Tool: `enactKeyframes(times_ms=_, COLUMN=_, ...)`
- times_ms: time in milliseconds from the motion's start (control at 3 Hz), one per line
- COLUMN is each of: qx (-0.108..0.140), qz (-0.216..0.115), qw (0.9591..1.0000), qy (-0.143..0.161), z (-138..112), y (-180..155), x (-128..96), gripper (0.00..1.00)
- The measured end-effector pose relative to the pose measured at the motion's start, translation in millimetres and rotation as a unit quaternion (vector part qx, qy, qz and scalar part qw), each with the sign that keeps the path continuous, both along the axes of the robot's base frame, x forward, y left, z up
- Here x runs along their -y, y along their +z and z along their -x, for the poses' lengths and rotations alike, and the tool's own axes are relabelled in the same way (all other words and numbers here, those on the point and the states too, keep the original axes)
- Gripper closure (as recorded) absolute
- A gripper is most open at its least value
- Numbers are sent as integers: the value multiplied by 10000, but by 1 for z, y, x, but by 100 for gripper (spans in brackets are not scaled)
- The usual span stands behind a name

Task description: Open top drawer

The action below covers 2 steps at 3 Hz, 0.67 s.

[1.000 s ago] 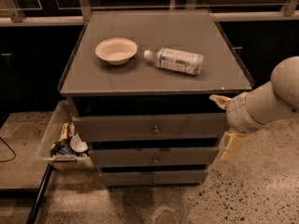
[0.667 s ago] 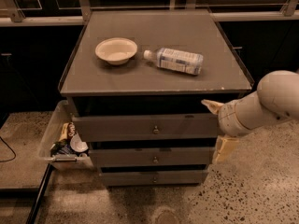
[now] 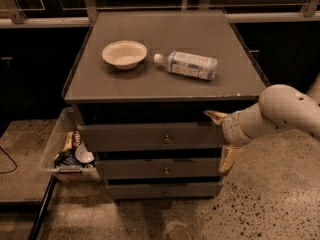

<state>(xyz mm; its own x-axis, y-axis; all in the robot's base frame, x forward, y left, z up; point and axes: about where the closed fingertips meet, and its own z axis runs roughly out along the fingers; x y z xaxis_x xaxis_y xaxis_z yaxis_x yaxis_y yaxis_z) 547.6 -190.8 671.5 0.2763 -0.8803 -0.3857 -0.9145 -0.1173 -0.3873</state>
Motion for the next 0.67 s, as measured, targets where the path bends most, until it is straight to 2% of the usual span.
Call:
enactKeyframes(times_ms=333, qx=-84, qz=-67, qw=9999, qy=55, z=-19, y=-18, x=2, gripper=0)
enactKeyframes(times_ms=667, qx=-241, qz=-113, qw=9996, qy=-13, z=-39, y=-32, x=3, gripper=0)
